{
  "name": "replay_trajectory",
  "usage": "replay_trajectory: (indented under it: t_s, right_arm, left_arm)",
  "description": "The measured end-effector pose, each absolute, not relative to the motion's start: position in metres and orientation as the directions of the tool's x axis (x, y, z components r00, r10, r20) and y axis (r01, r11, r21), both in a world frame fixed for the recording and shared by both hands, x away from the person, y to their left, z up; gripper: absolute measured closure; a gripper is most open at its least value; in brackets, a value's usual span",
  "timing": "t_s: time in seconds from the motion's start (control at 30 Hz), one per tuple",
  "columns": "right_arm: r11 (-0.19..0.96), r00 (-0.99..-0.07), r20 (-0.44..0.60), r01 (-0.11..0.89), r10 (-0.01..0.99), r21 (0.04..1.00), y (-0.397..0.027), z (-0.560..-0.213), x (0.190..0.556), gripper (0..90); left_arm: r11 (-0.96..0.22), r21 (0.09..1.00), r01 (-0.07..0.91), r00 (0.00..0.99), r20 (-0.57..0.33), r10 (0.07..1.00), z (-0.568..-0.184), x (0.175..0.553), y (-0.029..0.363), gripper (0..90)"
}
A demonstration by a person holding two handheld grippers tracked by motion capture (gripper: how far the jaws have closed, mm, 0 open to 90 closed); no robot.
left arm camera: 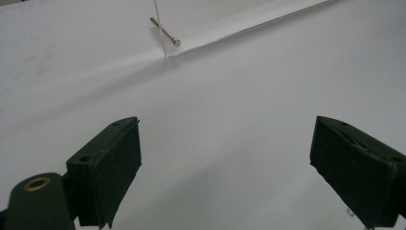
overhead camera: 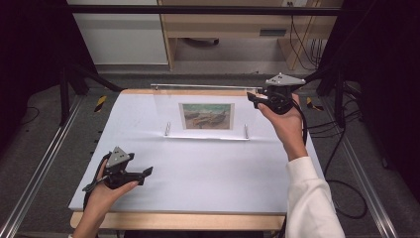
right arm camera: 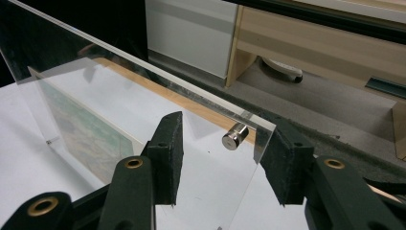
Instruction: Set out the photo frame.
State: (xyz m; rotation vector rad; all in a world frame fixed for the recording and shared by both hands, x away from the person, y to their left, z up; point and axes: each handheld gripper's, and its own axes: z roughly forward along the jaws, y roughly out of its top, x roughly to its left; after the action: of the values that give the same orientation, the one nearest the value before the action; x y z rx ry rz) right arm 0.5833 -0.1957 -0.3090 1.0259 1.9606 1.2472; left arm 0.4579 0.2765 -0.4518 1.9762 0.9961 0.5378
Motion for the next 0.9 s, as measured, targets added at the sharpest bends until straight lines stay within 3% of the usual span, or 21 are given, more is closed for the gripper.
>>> replay_trajectory:
  t_s: [0.9]
  right_arm:
    - [0.235, -0.515, -0.043, 0.315, 0.856, 0.919, -0.195, -0.309, 0.600, 51.8]
  left_arm:
    - [-0.305, 0.833, 0.462, 0.580, -0.024, 0.814, -0.458, 0.455, 0.284, 10.3]
